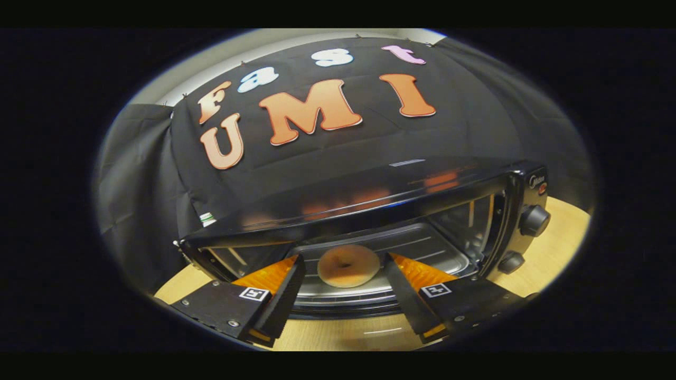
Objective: Open the toaster oven, put the food inside, and close the toaster oven door.
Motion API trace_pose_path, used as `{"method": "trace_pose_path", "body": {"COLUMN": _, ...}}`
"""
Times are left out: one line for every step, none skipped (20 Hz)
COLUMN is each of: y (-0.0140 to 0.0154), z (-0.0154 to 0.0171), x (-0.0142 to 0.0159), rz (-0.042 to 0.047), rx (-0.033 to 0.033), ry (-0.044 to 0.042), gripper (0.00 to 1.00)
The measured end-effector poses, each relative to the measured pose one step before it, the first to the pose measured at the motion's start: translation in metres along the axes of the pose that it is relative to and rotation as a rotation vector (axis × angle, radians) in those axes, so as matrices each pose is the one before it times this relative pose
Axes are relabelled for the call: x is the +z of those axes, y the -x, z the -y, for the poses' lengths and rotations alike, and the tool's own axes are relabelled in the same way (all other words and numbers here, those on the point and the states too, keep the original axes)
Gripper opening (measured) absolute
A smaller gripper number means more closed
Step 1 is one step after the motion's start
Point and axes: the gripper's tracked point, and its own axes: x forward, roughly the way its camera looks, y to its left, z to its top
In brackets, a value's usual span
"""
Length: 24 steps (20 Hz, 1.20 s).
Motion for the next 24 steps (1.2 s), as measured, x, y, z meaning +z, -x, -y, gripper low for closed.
{"method": "trace_pose_path", "body": {"y": 0.00573, "z": -0.00134, "x": 0.00091, "rz": -0.00267, "rx": 0.00547, "ry": 0.01438, "gripper": 0.89}}
{"method": "trace_pose_path", "body": {"y": 0.00792, "z": 0.00149, "x": -0.00018, "rz": -0.00432, "rx": 0.00456, "ry": 0.02220, "gripper": 0.90}}
{"method": "trace_pose_path", "body": {"y": 0.00822, "z": 0.00159, "x": -0.00189, "rz": -0.01307, "rx": -0.00015, "ry": 0.02272, "gripper": 0.91}}
{"method": "trace_pose_path", "body": {"y": 0.01034, "z": 0.00081, "x": -0.00290, "rz": -0.01583, "rx": 0.01061, "ry": 0.01926, "gripper": 0.91}}
{"method": "trace_pose_path", "body": {"y": 0.01065, "z": -0.00092, "x": -0.00128, "rz": -0.00783, "rx": 0.01289, "ry": 0.00527, "gripper": 0.92}}
{"method": "trace_pose_path", "body": {"y": 0.01099, "z": -0.00139, "x": 0.00056, "rz": 0.00092, "rx": 0.01883, "ry": 0.00172, "gripper": 0.92}}
{"method": "trace_pose_path", "body": {"y": 0.01154, "z": -0.00131, "x": 0.00092, "rz": 0.00332, "rx": 0.01823, "ry": -0.00213, "gripper": 0.92}}
{"method": "trace_pose_path", "body": {"y": 0.01053, "z": 0.00051, "x": -0.00203, "rz": 0.00040, "rx": 0.01693, "ry": -0.00256, "gripper": 0.92}}
{"method": "trace_pose_path", "body": {"y": 0.00841, "z": -0.00050, "x": -0.00073, "rz": -0.00023, "rx": 0.01718, "ry": 0.00390, "gripper": 0.92}}
{"method": "trace_pose_path", "body": {"y": 0.00982, "z": 0.00156, "x": -0.00096, "rz": -0.00464, "rx": 0.00810, "ry": 0.00287, "gripper": 0.92}}
{"method": "trace_pose_path", "body": {"y": 0.00923, "z": -0.00106, "x": -0.00022, "rz": -0.00048, "rx": 0.01712, "ry": -0.00075, "gripper": 0.92}}
{"method": "trace_pose_path", "body": {"y": 0.00822, "z": -0.00125, "x": -0.00085, "rz": 0.00213, "rx": 0.01330, "ry": -0.00627, "gripper": 0.92}}
{"method": "trace_pose_path", "body": {"y": 0.00953, "z": 0.00045, "x": -0.00358, "rz": -0.00567, "rx": 0.01065, "ry": 0.00255, "gripper": 0.92}}
{"method": "trace_pose_path", "body": {"y": 0.00843, "z": 0.00217, "x": -0.00659, "rz": -0.01442, "rx": 0.00680, "ry": 0.00866, "gripper": 0.91}}
{"method": "trace_pose_path", "body": {"y": 0.00665, "z": 0.00315, "x": -0.00745, "rz": -0.02117, "rx": 0.00593, "ry": 0.01238, "gripper": 0.92}}
{"method": "trace_pose_path", "body": {"y": 0.00627, "z": 0.00385, "x": -0.00728, "rz": -0.02790, "rx": 0.00383, "ry": 0.00904, "gripper": 0.92}}
{"method": "trace_pose_path", "body": {"y": 0.00522, "z": 0.00586, "x": -0.00698, "rz": -0.02745, "rx": -0.00859, "ry": 0.00427, "gripper": 0.92}}
{"method": "trace_pose_path", "body": {"y": 0.00647, "z": 0.00453, "x": -0.00508, "rz": -0.01980, "rx": -0.00342, "ry": 0.00426, "gripper": 0.92}}
{"method": "trace_pose_path", "body": {"y": 0.00711, "z": 0.00229, "x": -0.00332, "rz": -0.00923, "rx": 0.00303, "ry": -0.00038, "gripper": 0.92}}
{"method": "trace_pose_path", "body": {"y": 0.00702, "z": -0.00007, "x": -0.00380, "rz": -0.00681, "rx": 0.00941, "ry": 0.00278, "gripper": 0.92}}
{"method": "trace_pose_path", "body": {"y": 0.00670, "z": 0.00099, "x": -0.00525, "rz": -0.00983, "rx": 0.00134, "ry": 0.00536, "gripper": 0.92}}
{"method": "trace_pose_path", "body": {"y": 0.00382, "z": 0.00160, "x": -0.00671, "rz": -0.00771, "rx": -0.00020, "ry": 0.00809, "gripper": 0.92}}
{"method": "trace_pose_path", "body": {"y": 0.00321, "z": 0.00090, "x": -0.00587, "rz": -0.00898, "rx": -0.00455, "ry": 0.00955, "gripper": 0.92}}
{"method": "trace_pose_path", "body": {"y": 0.00402, "z": 0.00283, "x": -0.00580, "rz": -0.00901, "rx": -0.00628, "ry": 0.00547, "gripper": 0.91}}
